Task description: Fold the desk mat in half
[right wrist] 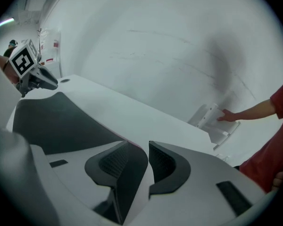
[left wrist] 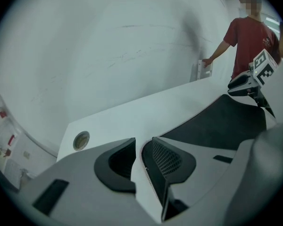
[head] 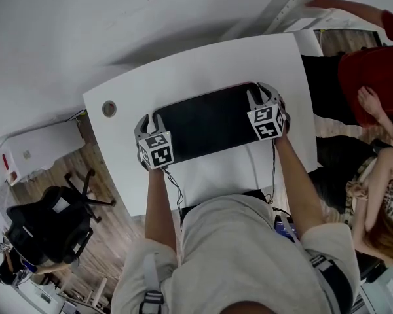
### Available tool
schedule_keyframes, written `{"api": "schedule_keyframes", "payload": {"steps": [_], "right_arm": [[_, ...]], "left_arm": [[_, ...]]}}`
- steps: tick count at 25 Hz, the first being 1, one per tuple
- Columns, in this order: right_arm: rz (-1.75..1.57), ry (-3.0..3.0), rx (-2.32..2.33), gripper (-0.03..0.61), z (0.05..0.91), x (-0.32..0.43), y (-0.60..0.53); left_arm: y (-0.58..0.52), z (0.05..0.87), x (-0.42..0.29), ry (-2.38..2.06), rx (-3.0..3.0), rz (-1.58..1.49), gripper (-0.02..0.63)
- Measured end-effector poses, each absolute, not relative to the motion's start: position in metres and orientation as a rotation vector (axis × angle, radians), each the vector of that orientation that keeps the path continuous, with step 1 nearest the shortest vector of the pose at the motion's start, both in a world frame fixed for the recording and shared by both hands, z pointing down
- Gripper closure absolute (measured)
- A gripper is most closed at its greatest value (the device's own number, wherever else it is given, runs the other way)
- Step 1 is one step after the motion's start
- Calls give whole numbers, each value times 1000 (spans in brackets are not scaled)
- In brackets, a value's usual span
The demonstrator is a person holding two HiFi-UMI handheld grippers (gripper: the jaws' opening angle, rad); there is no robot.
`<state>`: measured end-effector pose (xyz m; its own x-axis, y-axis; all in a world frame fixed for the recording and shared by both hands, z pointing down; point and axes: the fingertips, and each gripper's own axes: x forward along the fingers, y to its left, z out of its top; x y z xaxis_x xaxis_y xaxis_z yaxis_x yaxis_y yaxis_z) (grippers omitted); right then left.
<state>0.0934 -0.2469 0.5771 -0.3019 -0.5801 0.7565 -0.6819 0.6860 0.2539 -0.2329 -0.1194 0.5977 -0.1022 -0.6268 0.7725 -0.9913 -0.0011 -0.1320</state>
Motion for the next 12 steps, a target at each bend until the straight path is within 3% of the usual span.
{"api": "schedule_keyframes", "payload": {"steps": [3,8,12], "right_arm": [[152,-2060,1035,417,558,86,-241],[192,-2181,1108,491,526,67,-219],[189,-2271,1143,514,498,50,-194]], "left_arm": [[-115,586,-225,-1786,1700,880,500],[-106,569,-196,-1747,1782,777,502],[-100,546,-175,-1732,1858,671,515]]}}
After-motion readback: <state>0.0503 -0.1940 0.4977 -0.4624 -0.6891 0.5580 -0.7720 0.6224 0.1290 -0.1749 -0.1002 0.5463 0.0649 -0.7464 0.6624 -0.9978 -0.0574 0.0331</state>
